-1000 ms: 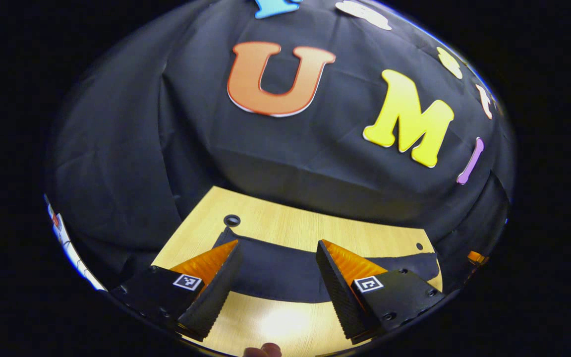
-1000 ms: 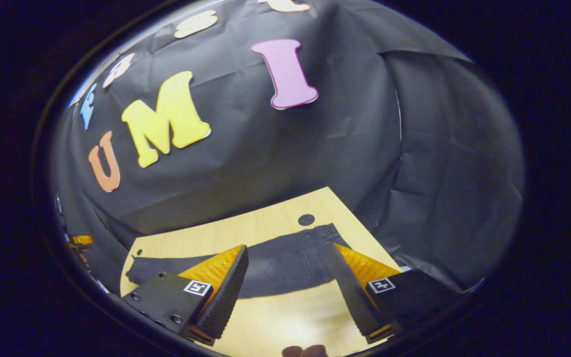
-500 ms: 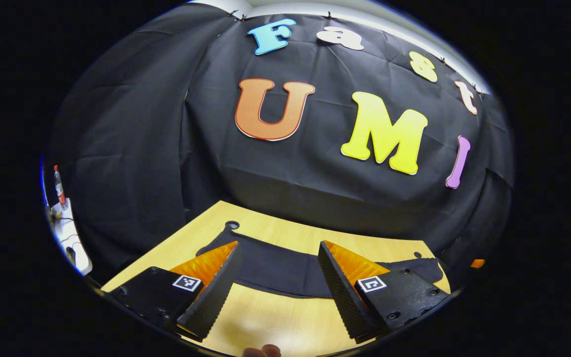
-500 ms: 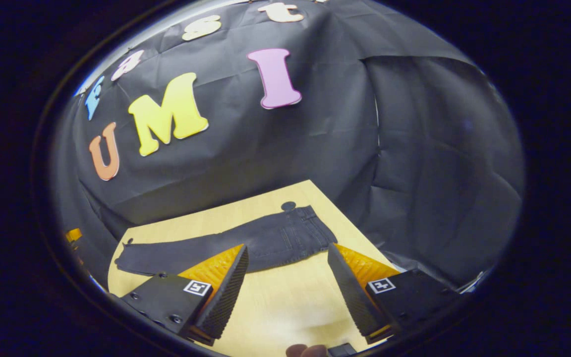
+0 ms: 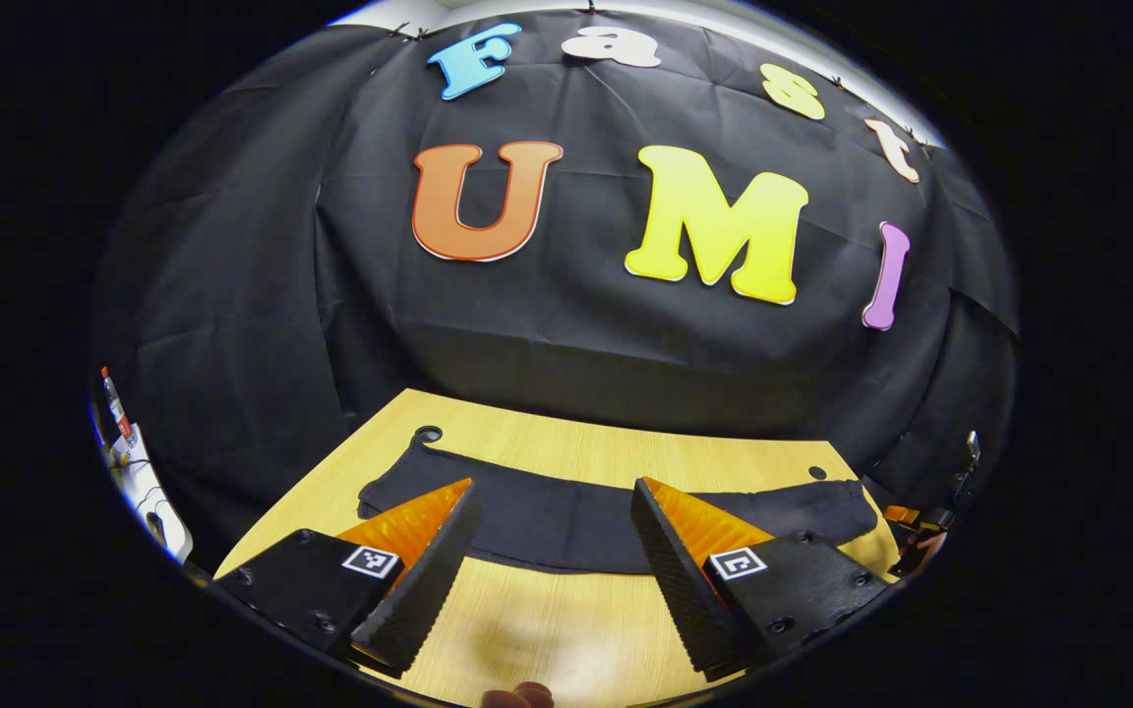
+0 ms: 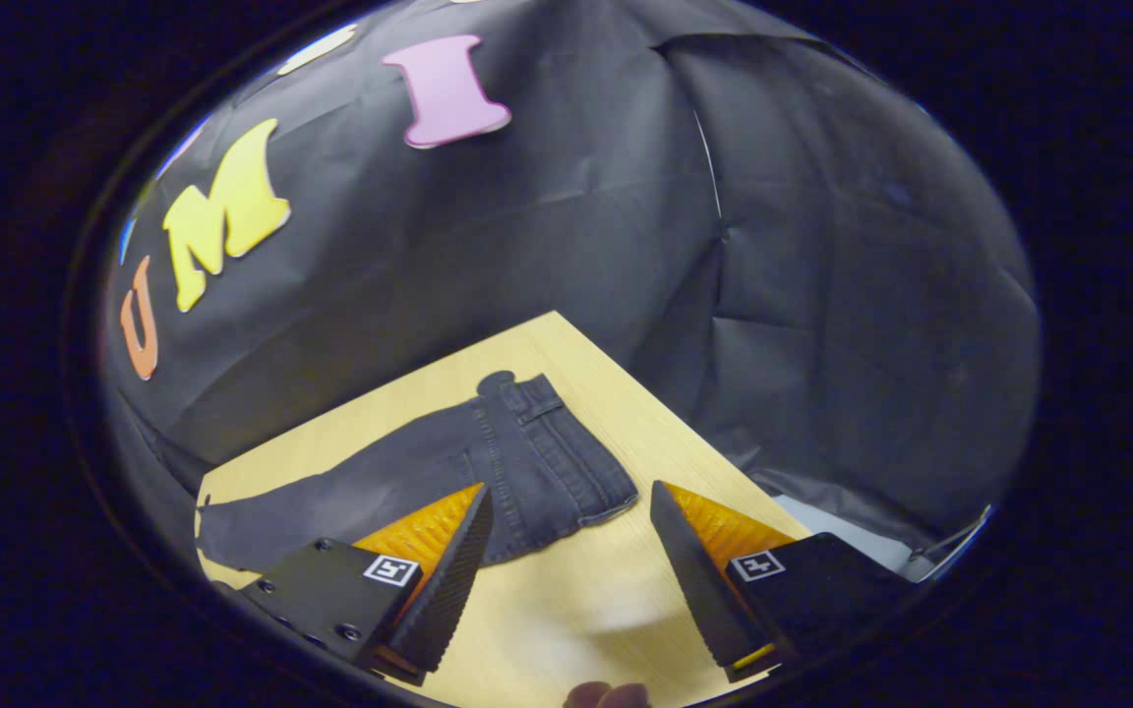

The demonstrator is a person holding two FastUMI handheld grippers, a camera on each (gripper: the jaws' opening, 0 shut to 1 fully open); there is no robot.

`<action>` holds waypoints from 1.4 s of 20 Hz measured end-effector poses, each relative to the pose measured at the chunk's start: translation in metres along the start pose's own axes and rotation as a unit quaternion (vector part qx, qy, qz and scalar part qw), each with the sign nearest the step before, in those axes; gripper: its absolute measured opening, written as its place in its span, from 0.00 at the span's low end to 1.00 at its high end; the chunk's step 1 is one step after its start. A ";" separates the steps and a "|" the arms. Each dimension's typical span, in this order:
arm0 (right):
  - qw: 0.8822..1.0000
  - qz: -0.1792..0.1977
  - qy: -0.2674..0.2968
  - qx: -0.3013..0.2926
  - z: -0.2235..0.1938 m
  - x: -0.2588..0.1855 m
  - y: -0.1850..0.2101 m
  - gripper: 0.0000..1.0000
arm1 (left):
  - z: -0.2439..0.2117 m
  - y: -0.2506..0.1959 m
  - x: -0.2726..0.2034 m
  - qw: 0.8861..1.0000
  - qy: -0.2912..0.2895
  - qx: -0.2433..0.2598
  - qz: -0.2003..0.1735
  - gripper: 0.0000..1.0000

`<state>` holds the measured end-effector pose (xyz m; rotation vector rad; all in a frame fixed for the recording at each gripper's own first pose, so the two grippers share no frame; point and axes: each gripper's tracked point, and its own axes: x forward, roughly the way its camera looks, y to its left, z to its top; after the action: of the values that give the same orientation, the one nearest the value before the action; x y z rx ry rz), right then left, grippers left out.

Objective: Grasp the waist and the cuffs of the jeans and fold them to make the two legs overlap; first hold the waist and fold one-third of the jeans toward the cuffs, then hold the cuffs and fold the remaining one-third in the same direction to finish folding.

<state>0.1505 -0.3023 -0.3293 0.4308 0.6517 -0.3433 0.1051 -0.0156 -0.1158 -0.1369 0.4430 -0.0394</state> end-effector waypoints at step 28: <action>0.999 0.001 0.012 -0.044 0.020 0.014 0.030 0.07 | -0.028 0.040 -0.011 0.996 0.033 -0.073 0.045 0.99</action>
<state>0.1847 -0.2886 -0.3158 0.3511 0.6869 -0.3064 0.0835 0.0215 -0.1424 -0.2597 0.5184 0.0783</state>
